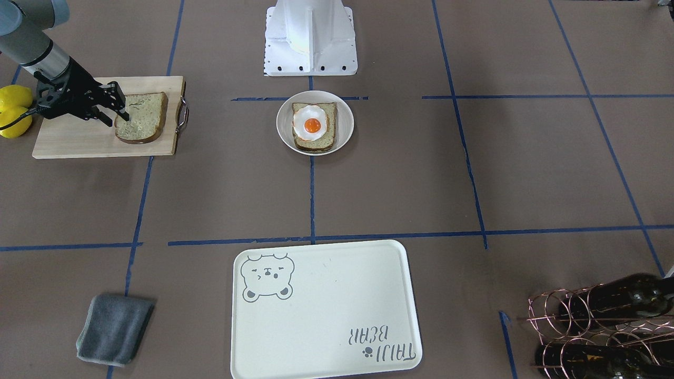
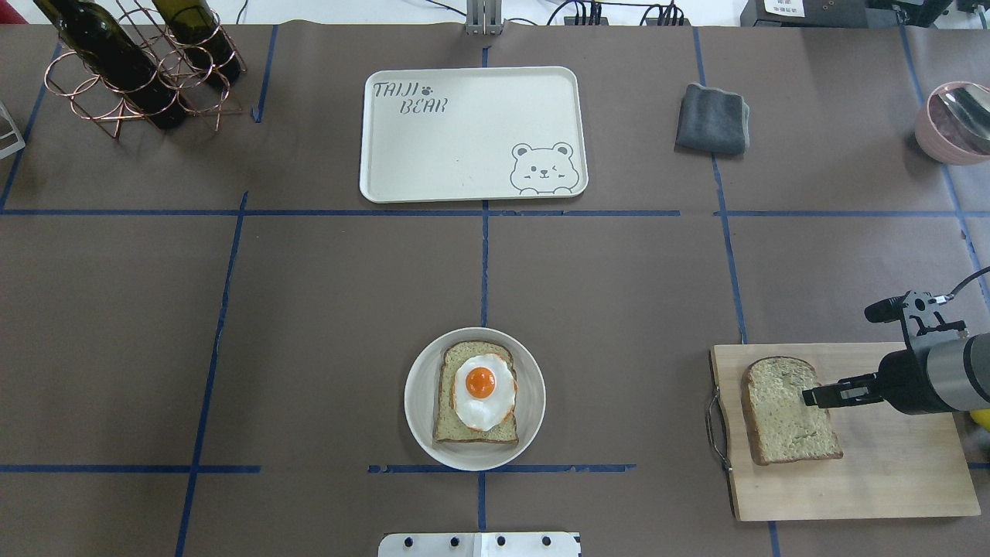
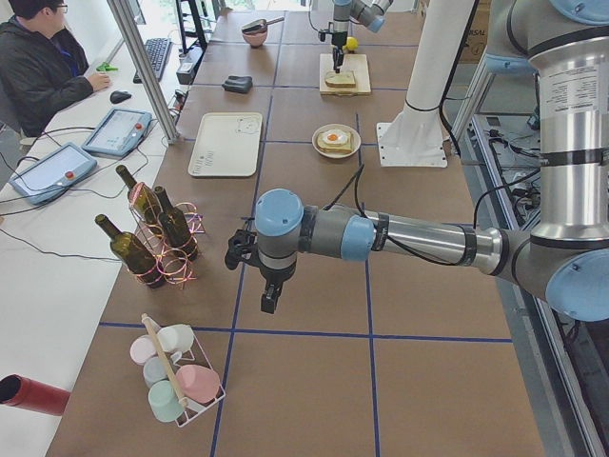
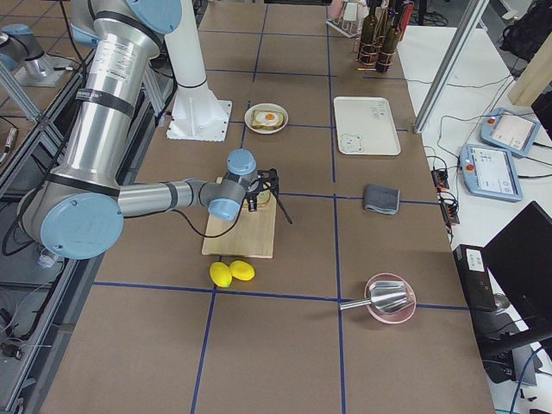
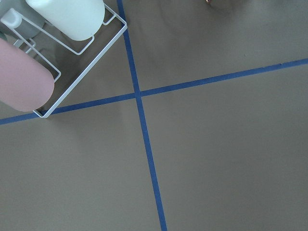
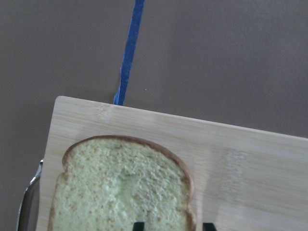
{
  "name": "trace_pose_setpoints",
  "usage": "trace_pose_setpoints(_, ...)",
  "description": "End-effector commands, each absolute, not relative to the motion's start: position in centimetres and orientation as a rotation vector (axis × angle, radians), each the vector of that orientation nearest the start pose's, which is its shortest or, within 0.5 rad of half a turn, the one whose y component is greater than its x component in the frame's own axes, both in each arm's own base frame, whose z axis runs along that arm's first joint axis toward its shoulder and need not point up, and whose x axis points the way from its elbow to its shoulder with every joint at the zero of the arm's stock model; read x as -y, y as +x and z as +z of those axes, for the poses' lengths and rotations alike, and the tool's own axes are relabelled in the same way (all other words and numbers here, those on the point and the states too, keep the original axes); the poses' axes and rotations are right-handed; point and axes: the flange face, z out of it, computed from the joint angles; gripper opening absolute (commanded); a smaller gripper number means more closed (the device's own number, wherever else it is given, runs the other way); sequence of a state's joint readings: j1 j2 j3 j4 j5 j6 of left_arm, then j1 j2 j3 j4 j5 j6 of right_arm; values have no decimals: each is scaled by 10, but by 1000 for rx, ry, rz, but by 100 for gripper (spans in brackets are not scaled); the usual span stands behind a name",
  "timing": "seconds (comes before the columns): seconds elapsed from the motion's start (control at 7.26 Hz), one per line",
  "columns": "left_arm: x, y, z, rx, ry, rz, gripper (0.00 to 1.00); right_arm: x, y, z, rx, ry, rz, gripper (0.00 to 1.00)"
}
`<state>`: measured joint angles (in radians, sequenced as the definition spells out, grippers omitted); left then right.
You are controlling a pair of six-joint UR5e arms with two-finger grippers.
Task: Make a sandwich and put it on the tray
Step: 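Lower the right gripper onto the bread slice on the wooden board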
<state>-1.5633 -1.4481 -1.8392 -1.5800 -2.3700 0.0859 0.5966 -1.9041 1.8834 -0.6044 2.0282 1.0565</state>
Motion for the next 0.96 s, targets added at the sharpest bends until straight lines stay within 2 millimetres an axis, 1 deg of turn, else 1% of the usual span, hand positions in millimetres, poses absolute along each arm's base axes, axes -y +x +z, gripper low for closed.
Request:
trace_pose_setpoints(0.0,446,-58,580,-792,179,151,100,288,-269,544,1010,127,-143,49)
trace_pose_setpoints(0.28,446,-59,580,-792,180,149,100,288,-268,546,1007,124,-142,48)
trace_pose_setpoints(0.41,446,-59,579,-792,181,150,100,288,-268,547,1005,124,-142,42)
trace_pose_setpoints(0.55,446,-59,579,-792,181,150,100,288,-268,547,1005,123,-142,27)
trace_pose_setpoints(0.69,446,-59,579,-792,181,150,100,289,-269,545,1009,127,-144,0)
trace_pose_setpoints(0.83,446,-59,579,-792,181,150,100,289,-269,545,1008,128,-143,0)
